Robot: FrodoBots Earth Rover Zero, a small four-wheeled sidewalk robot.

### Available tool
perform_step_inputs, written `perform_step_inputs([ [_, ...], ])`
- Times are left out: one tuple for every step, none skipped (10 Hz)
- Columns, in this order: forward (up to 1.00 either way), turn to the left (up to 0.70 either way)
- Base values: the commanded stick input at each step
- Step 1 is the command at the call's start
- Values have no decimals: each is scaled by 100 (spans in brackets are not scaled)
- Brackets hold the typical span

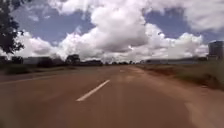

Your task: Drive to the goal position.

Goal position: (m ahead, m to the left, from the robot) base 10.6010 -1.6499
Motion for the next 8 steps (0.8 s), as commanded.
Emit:
perform_step_inputs([
  [100,0],
  [100,0],
  [100,0],
  [100,0],
  [100,0],
  [100,0],
  [100,0],
  [100,0],
])
